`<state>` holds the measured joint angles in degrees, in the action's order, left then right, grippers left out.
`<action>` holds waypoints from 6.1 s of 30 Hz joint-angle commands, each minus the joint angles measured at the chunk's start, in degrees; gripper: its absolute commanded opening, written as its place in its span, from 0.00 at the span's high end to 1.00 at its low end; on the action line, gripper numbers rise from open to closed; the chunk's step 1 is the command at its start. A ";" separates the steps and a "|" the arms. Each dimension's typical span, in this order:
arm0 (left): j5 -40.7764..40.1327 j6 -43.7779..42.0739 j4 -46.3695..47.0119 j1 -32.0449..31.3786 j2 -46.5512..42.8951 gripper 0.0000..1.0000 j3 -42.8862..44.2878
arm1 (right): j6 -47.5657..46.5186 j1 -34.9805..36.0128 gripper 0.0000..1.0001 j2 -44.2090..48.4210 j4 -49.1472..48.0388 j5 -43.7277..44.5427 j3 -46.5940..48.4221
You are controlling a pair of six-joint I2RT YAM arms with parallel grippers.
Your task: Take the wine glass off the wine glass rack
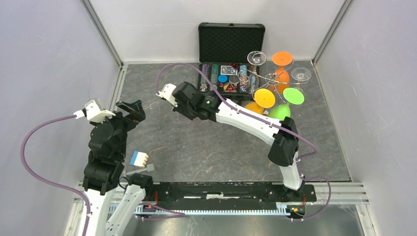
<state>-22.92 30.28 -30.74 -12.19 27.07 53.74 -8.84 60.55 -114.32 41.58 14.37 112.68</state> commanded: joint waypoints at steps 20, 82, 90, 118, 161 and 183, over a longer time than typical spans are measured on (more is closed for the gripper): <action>7.96 1.17 1.03 0.06 4.52 0.00 1.55 | -1.27 -6.76 1.00 -5.50 2.30 -7.75 1.15; 21.04 27.14 38.57 -46.29 47.73 0.22 18.15 | 7.98 -8.83 0.53 68.97 -25.23 37.47 -42.54; 13.56 23.44 28.98 -47.88 54.86 0.49 30.24 | 8.75 -8.89 0.58 73.30 -21.88 35.21 -43.63; 9.53 26.65 15.93 -48.29 64.67 0.42 42.26 | 8.75 -8.87 0.57 79.30 -22.95 30.61 -49.70; 10.79 30.43 14.03 -48.40 64.01 0.75 38.63 | 10.80 -8.86 0.57 82.19 -28.94 37.72 -56.39; 15.23 36.01 25.25 -46.44 55.45 0.98 30.46 | 11.48 -8.85 0.57 84.92 -31.38 38.36 -58.48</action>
<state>-6.90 64.97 -8.80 -59.46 87.11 85.23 1.80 51.68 -30.02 12.69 51.68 54.28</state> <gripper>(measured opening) 0.032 0.426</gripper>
